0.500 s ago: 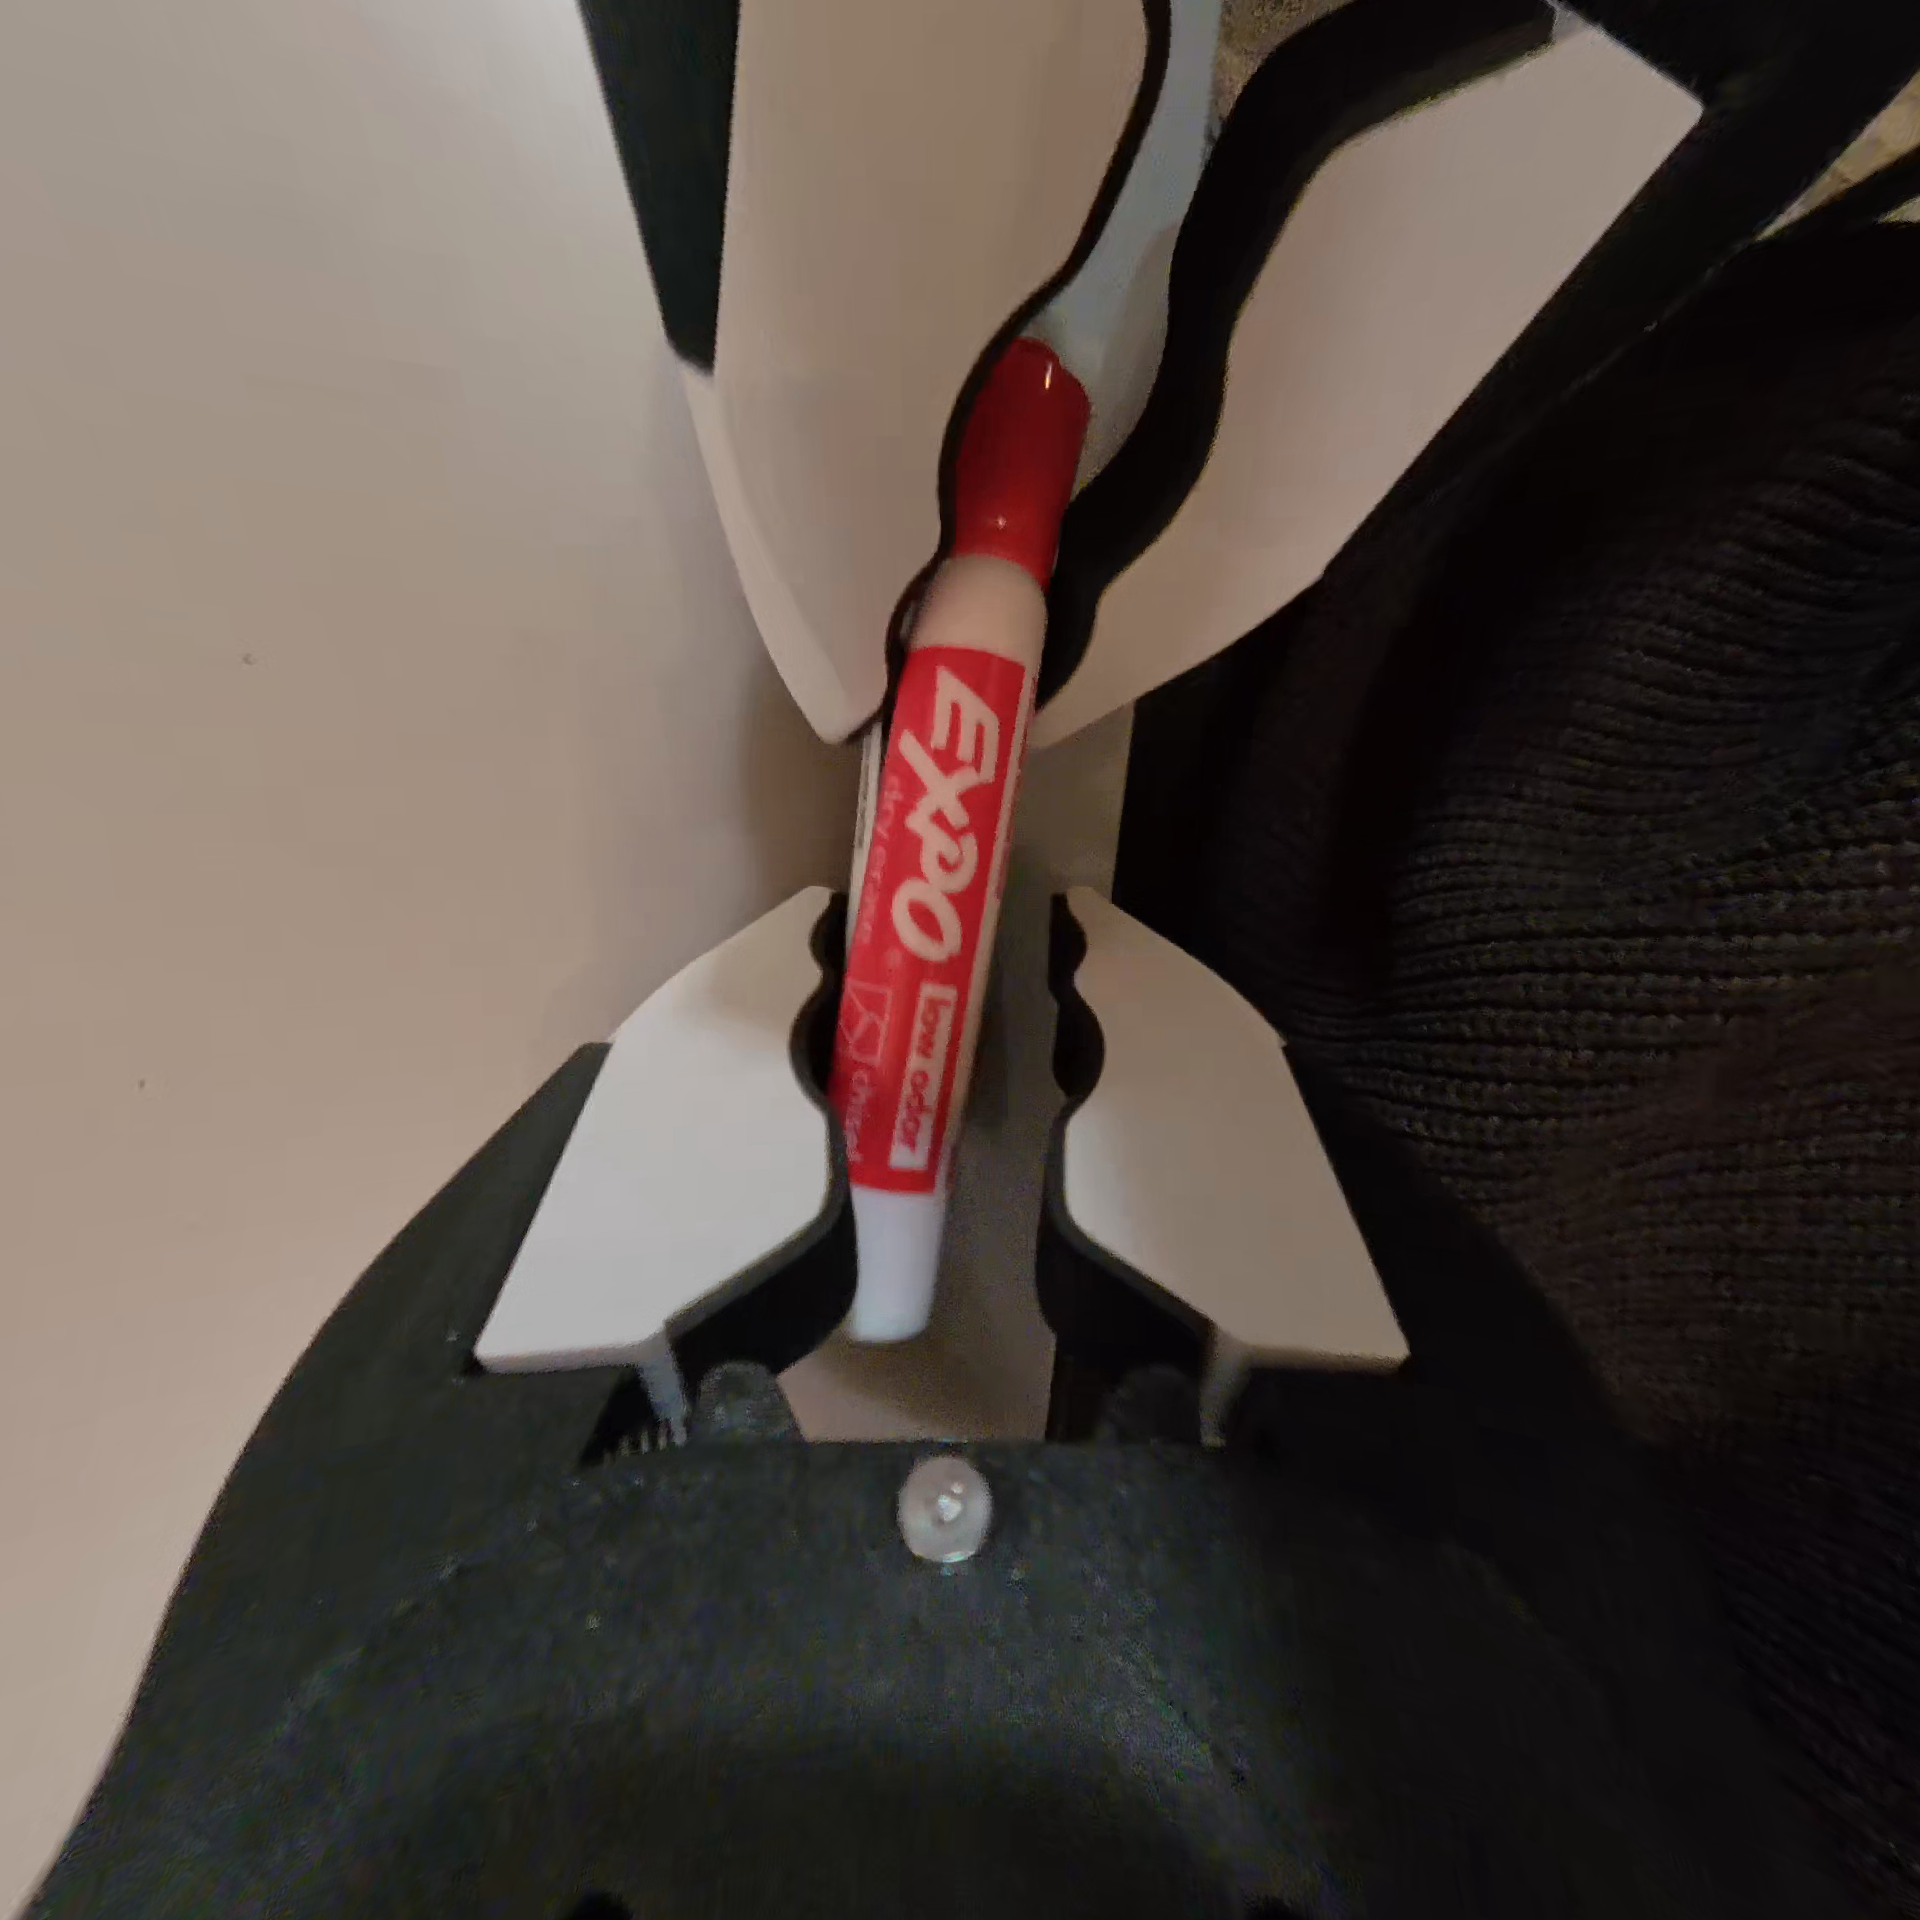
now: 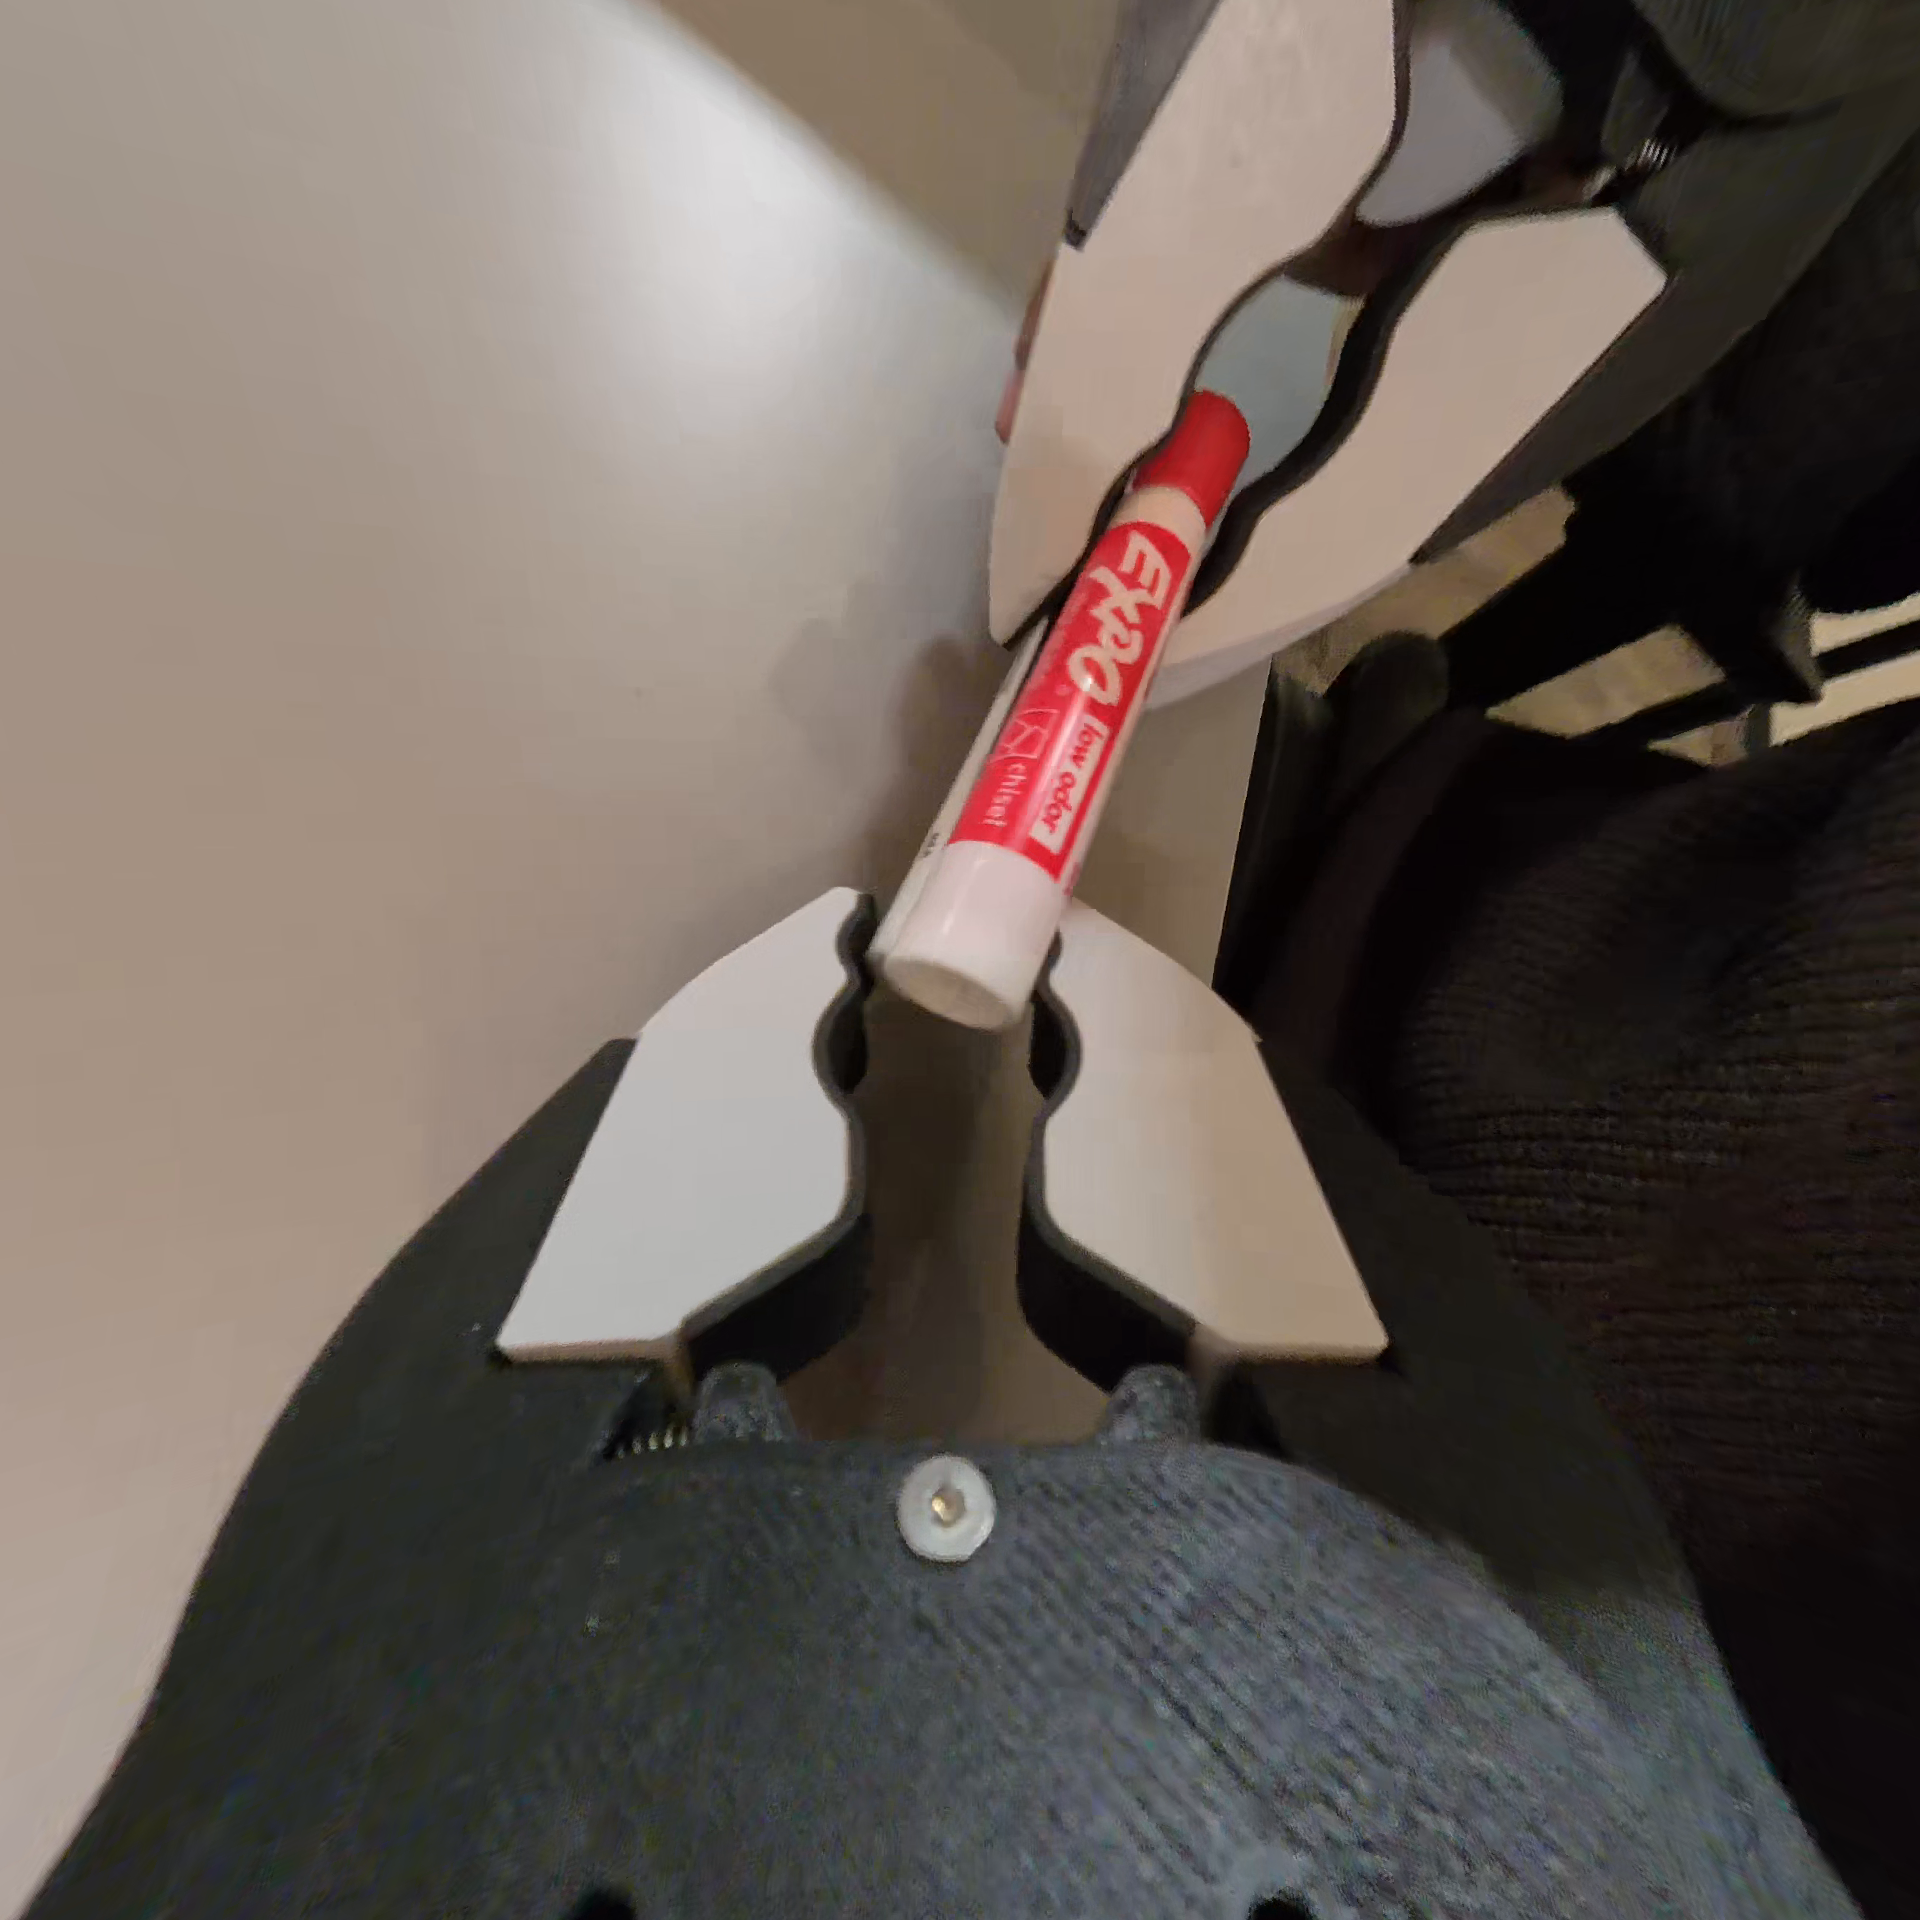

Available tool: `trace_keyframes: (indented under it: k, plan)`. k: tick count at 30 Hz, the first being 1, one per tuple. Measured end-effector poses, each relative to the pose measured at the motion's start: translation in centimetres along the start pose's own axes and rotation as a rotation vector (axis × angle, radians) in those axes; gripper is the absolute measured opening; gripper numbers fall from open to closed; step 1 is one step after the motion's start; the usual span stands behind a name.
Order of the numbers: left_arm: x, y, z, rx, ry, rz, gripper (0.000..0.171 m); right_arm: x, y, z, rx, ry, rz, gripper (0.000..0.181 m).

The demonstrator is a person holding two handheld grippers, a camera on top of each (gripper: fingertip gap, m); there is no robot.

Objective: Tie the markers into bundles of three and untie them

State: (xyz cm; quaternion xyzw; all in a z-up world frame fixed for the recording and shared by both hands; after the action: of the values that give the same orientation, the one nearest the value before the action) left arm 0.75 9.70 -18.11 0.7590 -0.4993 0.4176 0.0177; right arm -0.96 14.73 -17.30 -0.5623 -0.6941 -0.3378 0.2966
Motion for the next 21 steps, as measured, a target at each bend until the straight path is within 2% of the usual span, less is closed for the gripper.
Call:
trace_keyframes:
  k: [5,10,21]
  plan:
    - [0.2,-0.6,-0.7,0.044,-0.072,0.091,0.024,0.1,0.1,0.3,-0.001,0.016,-0.008,0.018]
    - [-0.1,-1.3,-1.1,0.031,-0.084,0.106,0.021,-0.3,0.4,1.0,0.028,0.069,-0.004,0.018]
    - [0.1,-1.2,-1.9,0.154,-0.181,0.181,0.02,-0.5,0.5,1.0,0.012,0.057,-0.029,0.019]
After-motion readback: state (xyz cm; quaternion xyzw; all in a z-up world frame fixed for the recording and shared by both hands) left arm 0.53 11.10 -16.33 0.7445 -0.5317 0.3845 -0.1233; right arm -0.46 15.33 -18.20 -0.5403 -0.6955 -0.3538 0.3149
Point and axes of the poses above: each gripper's, where its closed fingertips meet, x back along the fingers, z out of its underside, y = z × x across the jaws, the point moved 1 cm from there along x, back along the fingers, and after that the axes turned 7 degrees about -x, right-handed, at the moved point
